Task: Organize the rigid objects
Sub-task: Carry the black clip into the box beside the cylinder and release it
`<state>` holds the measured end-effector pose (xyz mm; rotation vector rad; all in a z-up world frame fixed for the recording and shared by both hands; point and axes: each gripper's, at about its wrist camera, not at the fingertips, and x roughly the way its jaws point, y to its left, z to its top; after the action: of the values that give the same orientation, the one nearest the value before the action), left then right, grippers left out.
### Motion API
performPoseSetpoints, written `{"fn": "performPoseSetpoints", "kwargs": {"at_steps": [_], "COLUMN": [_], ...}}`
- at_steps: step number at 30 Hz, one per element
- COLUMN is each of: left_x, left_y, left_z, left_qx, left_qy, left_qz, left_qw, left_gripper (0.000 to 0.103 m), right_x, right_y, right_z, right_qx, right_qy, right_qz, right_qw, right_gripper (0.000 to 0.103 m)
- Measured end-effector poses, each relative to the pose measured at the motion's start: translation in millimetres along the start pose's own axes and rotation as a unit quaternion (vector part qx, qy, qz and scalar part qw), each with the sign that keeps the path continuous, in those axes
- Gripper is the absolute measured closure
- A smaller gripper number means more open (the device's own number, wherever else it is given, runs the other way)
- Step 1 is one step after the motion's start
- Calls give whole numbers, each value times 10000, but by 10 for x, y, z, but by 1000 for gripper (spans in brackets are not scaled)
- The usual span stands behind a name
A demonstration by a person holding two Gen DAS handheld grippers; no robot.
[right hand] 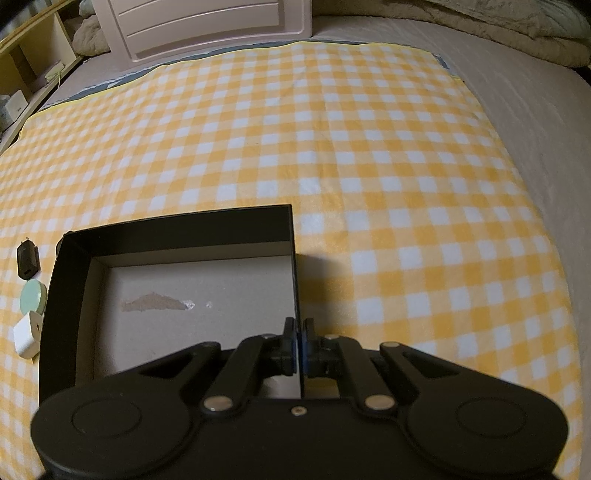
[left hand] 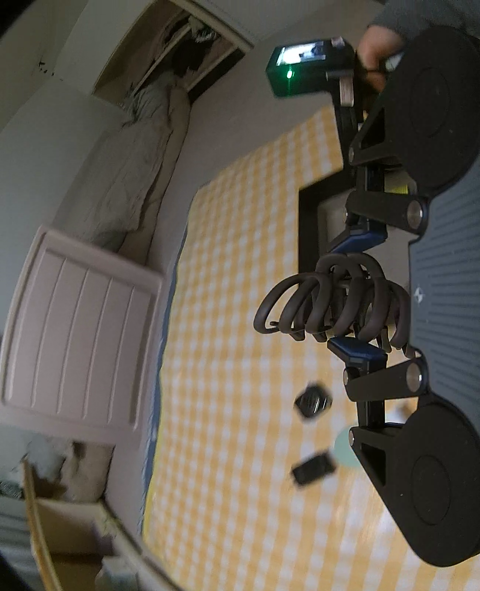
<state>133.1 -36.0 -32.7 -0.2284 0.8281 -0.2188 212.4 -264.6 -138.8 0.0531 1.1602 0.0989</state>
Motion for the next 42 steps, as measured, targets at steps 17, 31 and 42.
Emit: {"fn": "performPoseSetpoints", "kwargs": {"at_steps": [17, 31, 42], "left_x": [986, 1252, 1010], "left_y": [-418, -381, -371], "left_z": [-229, -376, -314], "left_qx": [-619, -1279, -820], "left_qy": [1086, 1676, 1499], "left_qz": [-288, -622, -416], "left_qw": [9917, 9755, 9844], "left_gripper": [53, 46, 28], "right_x": [42, 2, -19], "right_y": [50, -32, -42], "right_z": [3, -5, 3], "right_qx": [-48, -13, -8], "right_qy": [23, 42, 48], "right_qz": [134, 259, 275], "right_qw": [9999, 9997, 9996], "right_gripper": [100, 99, 99]}}
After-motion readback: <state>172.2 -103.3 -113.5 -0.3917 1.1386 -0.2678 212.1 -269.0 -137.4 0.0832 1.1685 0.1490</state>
